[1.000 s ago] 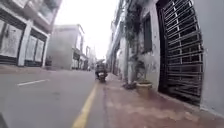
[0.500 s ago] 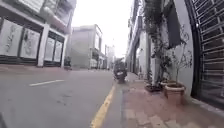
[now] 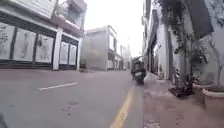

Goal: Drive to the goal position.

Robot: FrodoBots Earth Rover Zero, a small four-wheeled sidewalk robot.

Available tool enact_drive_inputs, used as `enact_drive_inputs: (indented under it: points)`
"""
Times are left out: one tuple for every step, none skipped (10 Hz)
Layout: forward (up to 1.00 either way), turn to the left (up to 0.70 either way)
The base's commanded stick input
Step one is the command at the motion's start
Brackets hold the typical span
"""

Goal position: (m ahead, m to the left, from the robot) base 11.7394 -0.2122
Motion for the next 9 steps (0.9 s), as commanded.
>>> enact_drive_inputs:
  points:
    - [1.00, 0.00]
    - [1.00, 0.00]
    - [1.00, 0.00]
    - [1.00, 0.00]
    - [1.00, 0.00]
    - [1.00, 0.00]
    - [1.00, 0.00]
    - [1.00, 0.00]
    - [1.00, 0.00]
